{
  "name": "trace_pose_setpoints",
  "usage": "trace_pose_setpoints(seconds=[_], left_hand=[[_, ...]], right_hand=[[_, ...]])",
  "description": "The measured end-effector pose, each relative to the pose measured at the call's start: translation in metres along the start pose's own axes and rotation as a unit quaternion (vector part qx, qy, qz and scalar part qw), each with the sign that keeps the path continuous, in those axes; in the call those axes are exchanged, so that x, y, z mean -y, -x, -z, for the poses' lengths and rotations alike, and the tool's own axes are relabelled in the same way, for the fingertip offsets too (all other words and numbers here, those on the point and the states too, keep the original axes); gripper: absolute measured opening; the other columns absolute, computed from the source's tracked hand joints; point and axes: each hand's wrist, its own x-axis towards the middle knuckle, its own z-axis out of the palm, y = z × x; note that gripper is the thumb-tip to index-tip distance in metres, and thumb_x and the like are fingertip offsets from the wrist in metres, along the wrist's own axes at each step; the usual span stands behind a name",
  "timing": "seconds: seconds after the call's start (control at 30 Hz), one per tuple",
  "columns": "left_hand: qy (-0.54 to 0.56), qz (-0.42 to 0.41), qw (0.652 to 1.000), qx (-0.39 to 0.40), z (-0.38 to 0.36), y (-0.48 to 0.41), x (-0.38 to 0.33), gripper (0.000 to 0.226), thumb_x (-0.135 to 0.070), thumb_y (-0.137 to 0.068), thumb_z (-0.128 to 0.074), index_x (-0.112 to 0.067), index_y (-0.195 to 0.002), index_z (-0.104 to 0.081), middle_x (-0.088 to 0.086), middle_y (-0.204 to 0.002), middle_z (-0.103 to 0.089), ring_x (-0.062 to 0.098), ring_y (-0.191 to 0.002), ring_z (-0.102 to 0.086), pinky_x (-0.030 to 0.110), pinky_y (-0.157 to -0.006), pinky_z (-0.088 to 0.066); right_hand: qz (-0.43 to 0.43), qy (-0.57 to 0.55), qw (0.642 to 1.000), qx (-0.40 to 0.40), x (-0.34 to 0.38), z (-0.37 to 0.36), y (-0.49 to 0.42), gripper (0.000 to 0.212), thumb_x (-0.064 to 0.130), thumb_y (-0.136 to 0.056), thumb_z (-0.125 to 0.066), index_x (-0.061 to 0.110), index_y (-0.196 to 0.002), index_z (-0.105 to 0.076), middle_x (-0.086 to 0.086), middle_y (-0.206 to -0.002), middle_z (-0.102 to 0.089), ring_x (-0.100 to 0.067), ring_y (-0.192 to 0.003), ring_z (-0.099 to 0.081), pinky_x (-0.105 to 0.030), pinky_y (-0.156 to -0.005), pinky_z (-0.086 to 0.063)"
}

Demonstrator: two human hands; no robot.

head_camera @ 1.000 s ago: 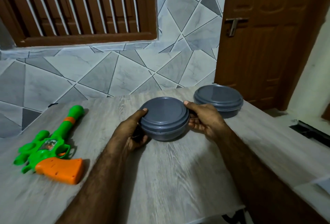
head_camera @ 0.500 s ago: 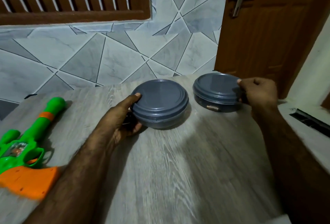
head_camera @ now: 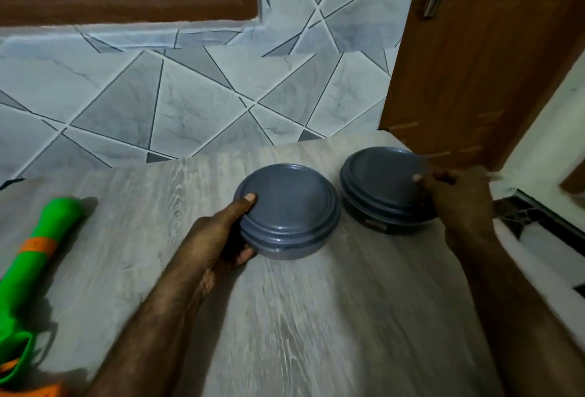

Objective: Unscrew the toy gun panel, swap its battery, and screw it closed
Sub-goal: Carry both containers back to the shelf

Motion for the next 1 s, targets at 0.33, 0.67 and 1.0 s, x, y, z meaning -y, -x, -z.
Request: trace_pose_setpoints(seconds=[0.33,0.67,1.0], left_hand=[[0.037,0.122,0.992,-0.007,-0.018,0.029,-0.014,0.038,-0.030,-0.080,-0.077,-0.002,-0.106,-0.069,0.008,-0.088,-0.077,0.024,-0.091,-0.070,0.033,-0.077,-0.054],[0.032,0.175,0.982,-0.060,-0.036,0.059,-0.038,0.037,-0.027,-0.082,-0.076,0.000,-0.105,-0.065,0.017,-0.102,-0.071,0.033,-0.098,-0.066,0.044,-0.096,-0.051],[0.054,0.167,0.980,-0.098,-0.046,0.091,-0.063,0.049,-0.020,-0.080,-0.078,0.005,-0.119,-0.063,0.020,-0.105,-0.069,0.033,-0.097,-0.065,0.041,-0.086,-0.053]], right_hand=[[-0.245,0.022,0.969,-0.014,-0.017,0.007,-0.004,0.071,0.060,-0.076,-0.070,0.002,-0.117,-0.061,-0.022,-0.117,-0.064,-0.038,-0.102,-0.062,-0.052,-0.091,-0.053],[-0.378,-0.219,0.898,0.053,0.015,0.024,-0.009,0.044,0.024,-0.074,-0.083,0.000,-0.107,-0.066,-0.019,-0.107,-0.069,-0.036,-0.096,-0.067,-0.048,-0.085,-0.057],[-0.373,-0.259,0.883,0.120,0.051,0.054,-0.005,0.033,0.017,-0.077,-0.081,0.002,-0.102,-0.066,-0.022,-0.109,-0.068,-0.038,-0.101,-0.065,-0.050,-0.093,-0.053]])
